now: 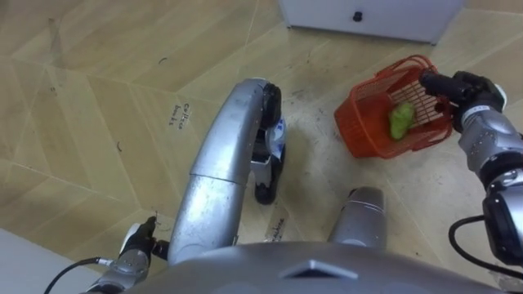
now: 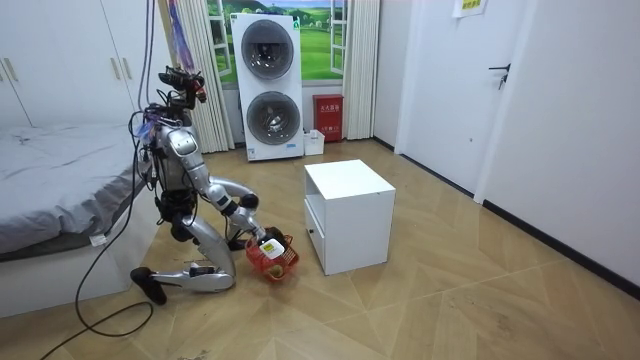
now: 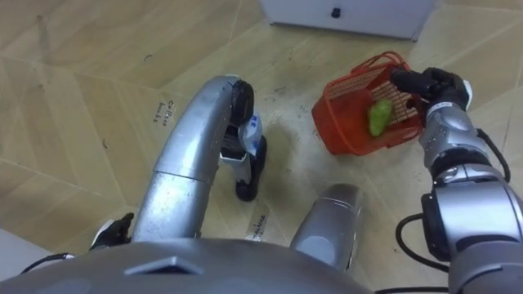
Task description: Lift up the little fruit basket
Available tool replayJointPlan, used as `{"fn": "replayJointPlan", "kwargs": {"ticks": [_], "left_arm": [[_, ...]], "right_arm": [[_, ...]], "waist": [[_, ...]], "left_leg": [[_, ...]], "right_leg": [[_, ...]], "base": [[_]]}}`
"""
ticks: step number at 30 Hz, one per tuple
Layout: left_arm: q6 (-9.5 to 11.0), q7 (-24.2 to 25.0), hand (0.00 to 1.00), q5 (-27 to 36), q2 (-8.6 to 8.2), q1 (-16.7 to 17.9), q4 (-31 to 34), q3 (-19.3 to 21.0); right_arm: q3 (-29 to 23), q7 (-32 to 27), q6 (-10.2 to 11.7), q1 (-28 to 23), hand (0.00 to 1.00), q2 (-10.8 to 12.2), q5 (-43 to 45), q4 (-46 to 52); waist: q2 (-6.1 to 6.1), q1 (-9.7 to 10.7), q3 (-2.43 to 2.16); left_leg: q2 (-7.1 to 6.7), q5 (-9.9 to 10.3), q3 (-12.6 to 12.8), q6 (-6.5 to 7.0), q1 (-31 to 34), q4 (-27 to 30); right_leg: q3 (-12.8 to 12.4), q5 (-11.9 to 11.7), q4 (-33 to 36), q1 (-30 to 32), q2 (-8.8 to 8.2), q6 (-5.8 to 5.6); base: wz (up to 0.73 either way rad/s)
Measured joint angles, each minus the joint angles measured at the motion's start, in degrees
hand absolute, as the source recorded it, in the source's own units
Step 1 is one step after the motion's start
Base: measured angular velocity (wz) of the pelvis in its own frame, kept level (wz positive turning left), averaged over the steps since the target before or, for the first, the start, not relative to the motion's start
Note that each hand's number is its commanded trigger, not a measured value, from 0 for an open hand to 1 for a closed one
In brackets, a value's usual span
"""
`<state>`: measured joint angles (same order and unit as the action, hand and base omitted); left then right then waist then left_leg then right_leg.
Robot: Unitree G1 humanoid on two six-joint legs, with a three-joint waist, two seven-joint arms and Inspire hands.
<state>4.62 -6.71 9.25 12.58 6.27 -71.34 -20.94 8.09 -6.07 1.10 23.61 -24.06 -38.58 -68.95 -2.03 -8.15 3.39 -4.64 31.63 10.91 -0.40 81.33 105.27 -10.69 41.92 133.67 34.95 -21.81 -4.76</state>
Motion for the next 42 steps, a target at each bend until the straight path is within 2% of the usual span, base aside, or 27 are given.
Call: {"fn": "replayJointPlan", "kwargs": {"ticks": [16, 27, 30, 32, 34, 35, 39, 40, 42], "left_arm": [[0.36, 0.06, 0.00, 0.17, 0.10, -0.03, 1.59, -0.01], [0.50, -0.03, 0.00, 0.18, 0.11, -3.98, 1.48, 0.09], [0.47, -0.03, 0.00, 0.16, 0.11, -4.52, 1.46, 0.32], [0.40, -0.06, 0.00, 0.11, 0.12, -5.47, 0.71, 0.84], [0.33, -0.05, 0.00, -0.08, 0.11, -6.03, 0.23, 1.35], [0.34, -0.03, 0.00, -0.14, 0.12, -6.50, 0.00, 2.11], [0.27, -0.12, 0.00, -0.92, 0.21, -8.79, -1.59, 4.80], [0.27, -0.13, 0.00, -1.06, 0.28, -9.37, -1.59, 5.42], [0.27, -0.14, 0.00, -0.95, 0.54, -10.47, -1.67, 5.54]], "right_arm": [[2.43, 2.56, 0.00, -0.63, 1.00, -0.15, 2.69, -3.09], [4.74, 2.44, 0.00, -0.65, 1.00, 0.05, 5.38, -3.51], [4.78, 1.57, 0.00, -0.65, 1.00, 0.12, 6.53, -3.43], [4.86, 1.24, -0.04, -0.65, 1.00, 0.35, 9.00, -2.77], [5.05, 1.24, -0.03, -0.65, 1.00, 0.32, 9.38, -1.93], [5.06, 1.24, -0.04, -0.65, 1.00, 0.33, 9.46, -1.74], [4.08, 0.50, -0.37, -0.79, 1.00, 0.50, 11.95, 2.01], [4.00, 0.40, -0.50, -0.79, 1.00, 0.49, 12.32, 3.08], [4.00, 0.20, -0.56, -0.89, 1.00, 0.52, 13.24, 4.63]], "waist": [[-0.37, -0.01, 0.21], [-0.65, 0.14, 0.36], [-1.10, 0.23, 0.39], [-2.01, 0.14, 0.72], [-2.51, 0.15, 0.79], [-2.95, 0.15, 0.96], [-3.73, 1.90, 0.89], [-4.15, 2.41, 0.65], [-4.57, 3.30, 0.63]], "left_leg": [[-0.20, -0.50, -0.42, 0.06, -0.32, 0.16], [-0.12, -0.52, -1.75, 0.03, -0.34, 1.21], [-0.17, -0.52, -1.98, 0.04, -0.40, 1.39], [-0.11, -0.52, -2.22, 0.03, -1.08, 1.51], [-0.21, -0.52, -2.51, 0.02, -1.46, 1.66], [-0.23, -0.50, -2.63, 0.00, -1.94, 1.70], [-1.13, -0.48, -3.73, -0.10, -2.11, 2.13], [-1.10, -0.45, -3.85, -0.04, -2.09, 2.29], [-1.39, -0.20, -4.19, 0.42, -2.65, 2.66]], "right_leg": [[0.95, 0.00, 0.13, -1.18, 0.00, 0.00], [1.56, 0.00, 0.25, -2.30, 1.39, -0.01], [1.50, 0.00, 0.26, -2.53, 1.58, -0.01], [1.41, 0.00, 0.25, -3.12, 1.84, -0.01], [1.29, 0.01, 0.28, -3.58, 2.22, 0.01], [1.30, 0.01, 0.23, -4.16, 2.36, 0.01], [2.55, -0.02, -0.06, -5.76, 2.76, 0.05], [2.86, -0.02, -0.28, -6.13, 2.67, 0.05], [3.72, -0.03, -1.00, -7.65, 2.72, 0.06]], "base": [[0.01], [0.00], [0.00], [-0.06], [-0.06], [-0.04], [0.07], [0.08], [0.12]]}}
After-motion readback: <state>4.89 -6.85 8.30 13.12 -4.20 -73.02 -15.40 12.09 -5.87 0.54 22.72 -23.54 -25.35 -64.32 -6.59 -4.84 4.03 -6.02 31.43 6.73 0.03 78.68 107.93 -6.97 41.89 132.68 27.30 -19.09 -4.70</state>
